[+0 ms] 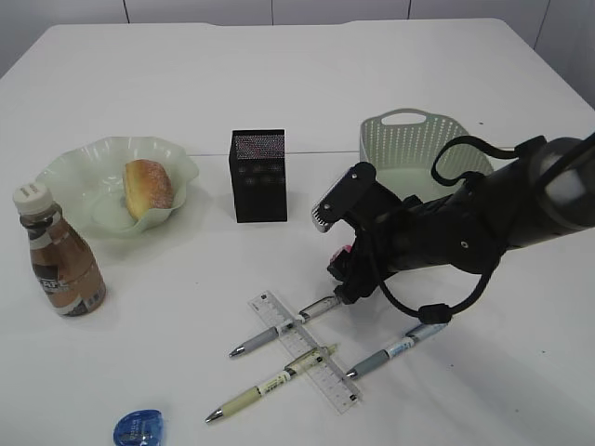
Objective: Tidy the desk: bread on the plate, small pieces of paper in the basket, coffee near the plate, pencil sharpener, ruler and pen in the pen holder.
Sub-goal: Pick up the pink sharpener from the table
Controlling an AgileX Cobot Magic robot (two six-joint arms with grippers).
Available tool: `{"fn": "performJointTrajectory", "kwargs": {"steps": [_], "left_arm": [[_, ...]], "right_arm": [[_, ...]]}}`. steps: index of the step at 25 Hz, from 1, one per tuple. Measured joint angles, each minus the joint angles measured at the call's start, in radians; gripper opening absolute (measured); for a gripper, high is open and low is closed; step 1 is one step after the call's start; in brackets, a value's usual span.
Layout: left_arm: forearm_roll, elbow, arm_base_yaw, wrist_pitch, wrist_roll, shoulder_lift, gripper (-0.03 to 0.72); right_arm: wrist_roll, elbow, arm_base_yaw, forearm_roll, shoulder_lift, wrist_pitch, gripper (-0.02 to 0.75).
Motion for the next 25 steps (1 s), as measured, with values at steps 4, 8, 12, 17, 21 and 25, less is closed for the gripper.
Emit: {"fn": "performJointTrajectory", "kwargs": {"steps": [4, 8, 12, 17, 21, 25], "left_arm": [[0.0, 0.0, 0.0, 0.0, 0.0, 0.0, 0.486], [0.0, 0.0, 0.0, 0.0, 0.0, 0.0, 0.486], [0.0, 0.0, 0.0, 0.0, 0.0, 0.0, 0.486], [0.0, 0.0, 0.0, 0.0, 0.0, 0.0, 0.486], [0.0, 0.0, 0.0, 0.0, 0.0, 0.0, 0.486], [0.0, 0.0, 0.0, 0.0, 0.0, 0.0, 0.486]], "right_arm": [[0.0, 0.0, 0.0, 0.0, 0.0, 0.0, 0.496], [0.0, 0.0, 0.0, 0.0, 0.0, 0.0, 0.496], [0.016, 0.0, 0.0, 0.0, 0.0, 0.0, 0.496], [0.025, 0.0, 0.0, 0.0, 0.0, 0.0, 0.496], [0.026, 0.0, 0.0, 0.0, 0.0, 0.005, 0.496], [0.026, 0.0, 0.0, 0.0, 0.002, 0.008, 0.496]]}}
